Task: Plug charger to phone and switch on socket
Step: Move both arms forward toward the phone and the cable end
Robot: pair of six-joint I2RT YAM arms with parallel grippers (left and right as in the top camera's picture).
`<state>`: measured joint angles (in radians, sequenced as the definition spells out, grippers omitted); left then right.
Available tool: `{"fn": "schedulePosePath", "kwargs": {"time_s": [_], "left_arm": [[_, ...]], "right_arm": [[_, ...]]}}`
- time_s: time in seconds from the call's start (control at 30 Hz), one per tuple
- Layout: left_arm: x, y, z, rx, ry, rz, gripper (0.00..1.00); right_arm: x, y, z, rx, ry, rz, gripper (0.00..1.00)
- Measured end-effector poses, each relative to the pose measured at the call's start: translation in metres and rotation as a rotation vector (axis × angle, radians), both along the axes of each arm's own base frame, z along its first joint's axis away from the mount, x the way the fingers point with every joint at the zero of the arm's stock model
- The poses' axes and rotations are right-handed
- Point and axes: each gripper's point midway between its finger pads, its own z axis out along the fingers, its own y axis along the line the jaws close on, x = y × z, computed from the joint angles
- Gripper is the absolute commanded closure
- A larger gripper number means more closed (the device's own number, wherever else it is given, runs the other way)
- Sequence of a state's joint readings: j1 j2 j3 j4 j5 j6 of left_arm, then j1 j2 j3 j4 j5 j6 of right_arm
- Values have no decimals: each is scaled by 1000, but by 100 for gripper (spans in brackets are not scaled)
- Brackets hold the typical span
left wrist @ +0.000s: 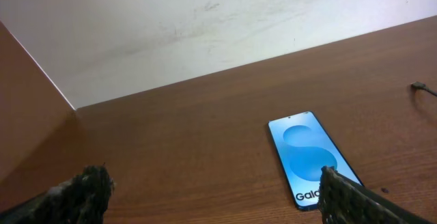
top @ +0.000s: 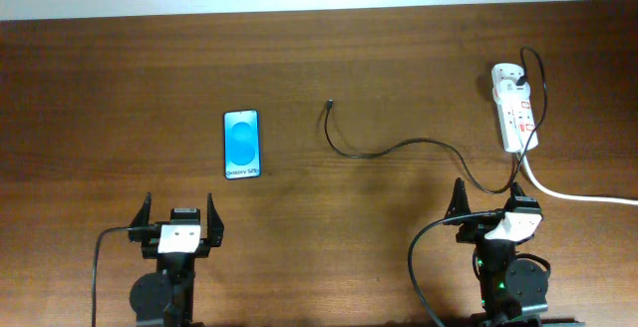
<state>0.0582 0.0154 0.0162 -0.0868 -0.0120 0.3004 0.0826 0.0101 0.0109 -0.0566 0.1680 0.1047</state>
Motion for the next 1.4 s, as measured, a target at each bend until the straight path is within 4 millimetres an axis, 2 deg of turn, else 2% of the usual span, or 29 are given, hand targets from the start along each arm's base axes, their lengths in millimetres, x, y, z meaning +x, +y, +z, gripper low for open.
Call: {"fn": "schedulePosePath", "kwargs": {"time_s": [0.97,1.17,1.33,1.4], "left_arm": [[0,0,0,0,0,0,1],[0,-3,0,-2,0,-16,1],[1,-16,5,-99,-9,-87,1],[4,-21,23,-124,17,-114,1]], "right_arm": [[0,0,0,1,0,0,2],[-2,-15,2,-37,-5,-88,2],[-2,-16,10,-37,-37,-96,2],[-2,-16,11,-37,-39,-96,2]]}}
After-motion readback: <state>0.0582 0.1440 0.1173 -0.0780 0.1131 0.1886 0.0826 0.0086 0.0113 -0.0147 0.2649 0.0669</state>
